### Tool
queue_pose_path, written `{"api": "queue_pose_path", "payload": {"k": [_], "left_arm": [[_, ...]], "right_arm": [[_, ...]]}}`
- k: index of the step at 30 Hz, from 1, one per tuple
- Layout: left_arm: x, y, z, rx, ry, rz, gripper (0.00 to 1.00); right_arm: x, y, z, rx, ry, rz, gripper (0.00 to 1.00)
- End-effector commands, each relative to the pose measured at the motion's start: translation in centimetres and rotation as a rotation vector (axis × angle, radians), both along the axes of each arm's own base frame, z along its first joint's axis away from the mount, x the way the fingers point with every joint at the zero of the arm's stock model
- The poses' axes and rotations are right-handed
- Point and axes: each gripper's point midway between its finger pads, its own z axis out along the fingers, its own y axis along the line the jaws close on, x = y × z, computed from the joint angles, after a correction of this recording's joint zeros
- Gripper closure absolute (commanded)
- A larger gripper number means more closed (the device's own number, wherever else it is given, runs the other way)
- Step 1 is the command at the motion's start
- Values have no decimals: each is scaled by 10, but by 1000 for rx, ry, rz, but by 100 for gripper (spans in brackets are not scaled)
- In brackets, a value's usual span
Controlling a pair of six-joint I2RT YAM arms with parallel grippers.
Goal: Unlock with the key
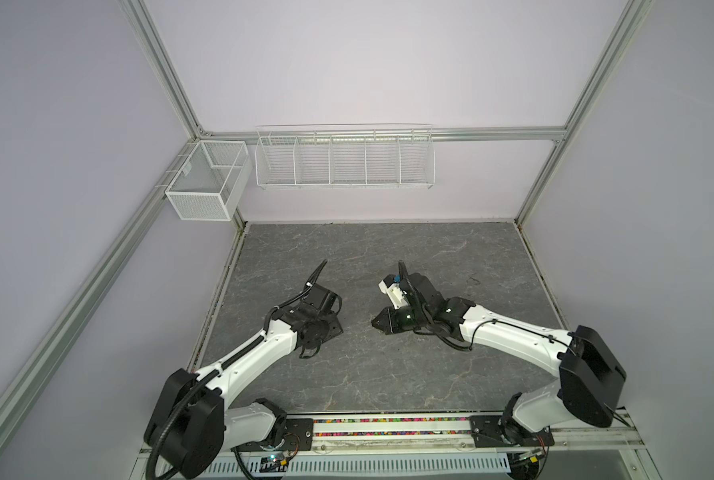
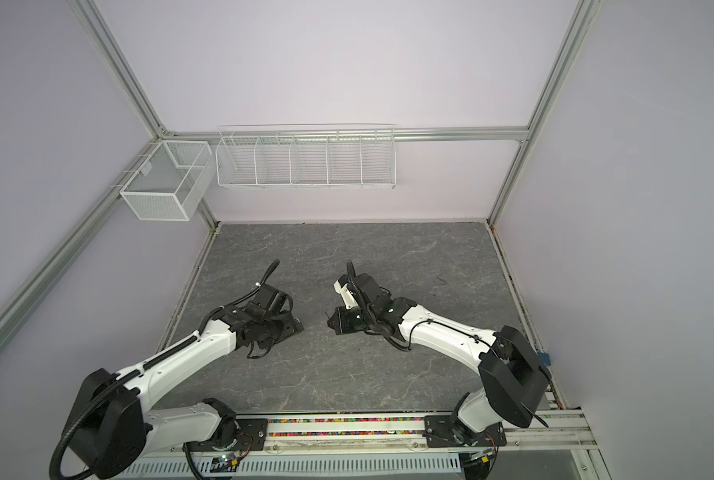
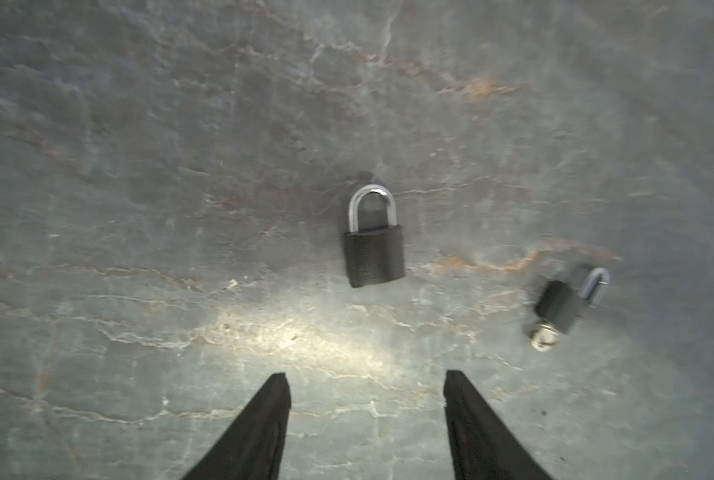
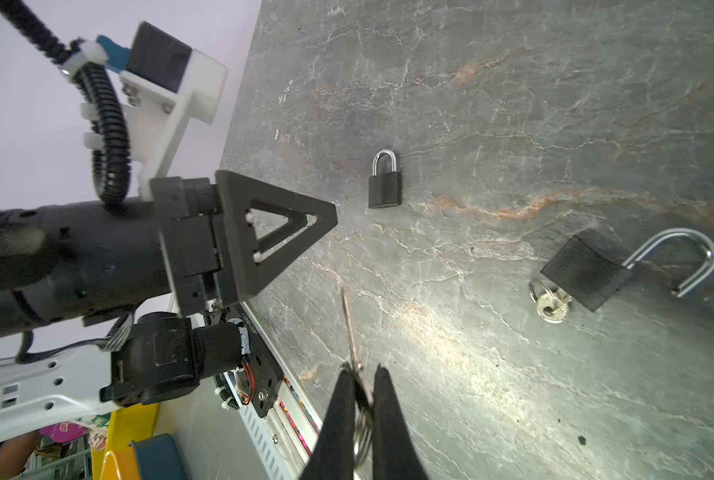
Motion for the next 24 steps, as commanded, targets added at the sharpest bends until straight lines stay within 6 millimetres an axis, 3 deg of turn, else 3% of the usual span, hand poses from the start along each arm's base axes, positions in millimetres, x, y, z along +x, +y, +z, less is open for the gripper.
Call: {"api": "queue_pose_path", "payload": {"k": [1,9,14,24], "left_arm": [[12,3,-4,78,-3,-10,40],[35,-17,-28,100,29,-63,40],[44,-16,-38,171,66,-77,41],[44,-14,-52,232,116,-122,53]], "right_arm": [[0,1,-4,0,-6,13,94],[2,-3,-12,-21,-12,6,93],[1,-6,-17,-34,-14,4,93],[1,-6,-21,-36,-1,2,94]]}}
